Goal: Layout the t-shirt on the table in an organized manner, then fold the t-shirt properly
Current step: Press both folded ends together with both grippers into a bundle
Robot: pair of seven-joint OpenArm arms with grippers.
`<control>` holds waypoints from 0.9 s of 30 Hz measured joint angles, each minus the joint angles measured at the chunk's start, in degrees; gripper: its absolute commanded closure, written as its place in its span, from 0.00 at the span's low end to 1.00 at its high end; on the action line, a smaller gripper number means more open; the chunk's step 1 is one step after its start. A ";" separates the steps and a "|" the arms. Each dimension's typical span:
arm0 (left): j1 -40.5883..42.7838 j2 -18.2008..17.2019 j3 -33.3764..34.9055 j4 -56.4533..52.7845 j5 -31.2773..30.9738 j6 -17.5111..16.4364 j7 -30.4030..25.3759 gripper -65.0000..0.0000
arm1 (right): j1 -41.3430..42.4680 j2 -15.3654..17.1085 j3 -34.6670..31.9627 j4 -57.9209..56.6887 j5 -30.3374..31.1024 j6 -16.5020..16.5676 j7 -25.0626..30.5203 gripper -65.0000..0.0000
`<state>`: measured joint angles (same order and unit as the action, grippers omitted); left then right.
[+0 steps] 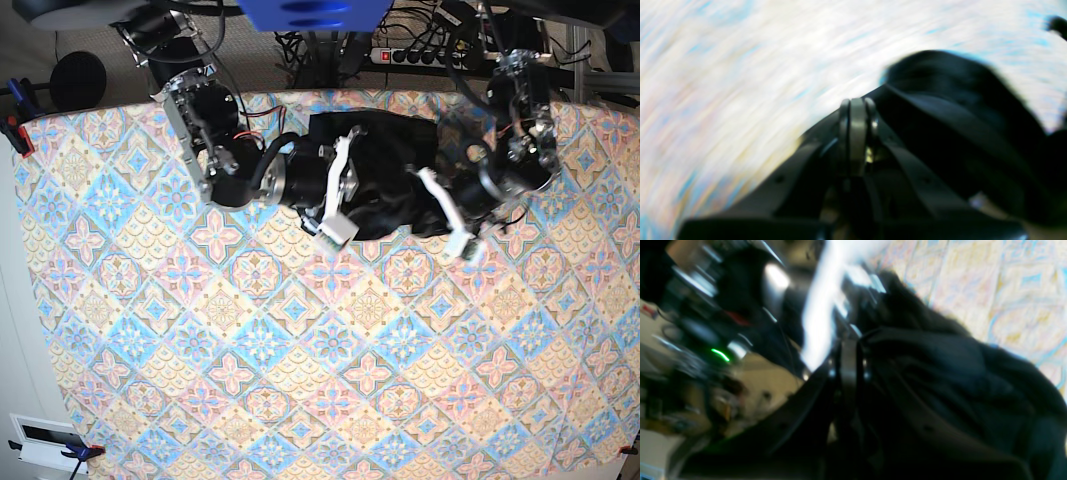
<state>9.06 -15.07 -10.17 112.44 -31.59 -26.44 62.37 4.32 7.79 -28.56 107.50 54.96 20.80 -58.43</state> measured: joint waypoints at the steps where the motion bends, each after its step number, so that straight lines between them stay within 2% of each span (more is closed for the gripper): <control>1: 1.77 -0.07 -2.51 0.68 0.22 -0.09 0.72 0.99 | -0.22 0.00 -1.01 0.02 -1.09 -0.02 0.70 1.00; 3: 4.55 0.20 -7.21 1.77 0.13 -0.15 0.96 0.99 | -0.13 -0.07 -2.86 0.09 -1.90 0.22 2.64 1.00; 8: 7.63 0.61 -16.50 2.10 -0.26 -0.31 -0.04 0.99 | 0.04 0.13 -7.19 -0.07 -11.85 0.26 2.58 1.00; 11: 9.40 0.66 -20.22 2.03 -2.43 -0.35 0.87 0.99 | 0.11 -1.40 -9.53 -2.71 -16.68 0.26 2.93 1.00; 14: 9.35 0.59 -21.84 2.10 -6.16 -0.37 -0.02 0.99 | 0.00 -4.37 -10.38 -6.86 -18.82 0.24 2.91 1.00; 18: 9.68 0.31 -22.03 2.10 -5.92 -0.35 0.66 0.99 | 0.09 -7.67 -10.56 -10.91 -21.20 0.22 2.99 1.00; 25: 9.66 0.33 -22.03 2.10 -6.19 -0.37 0.63 0.99 | 0.09 -8.90 -10.60 -15.52 -21.53 0.24 3.17 1.00; 27: 9.64 0.33 -22.01 2.10 -6.19 -0.37 0.61 0.99 | 0.04 -8.81 -10.60 -16.48 -21.62 0.11 2.97 0.95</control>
<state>18.70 -14.74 -32.18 114.54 -37.78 -26.81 62.98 4.36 -1.02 -39.16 91.02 33.34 20.91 -55.46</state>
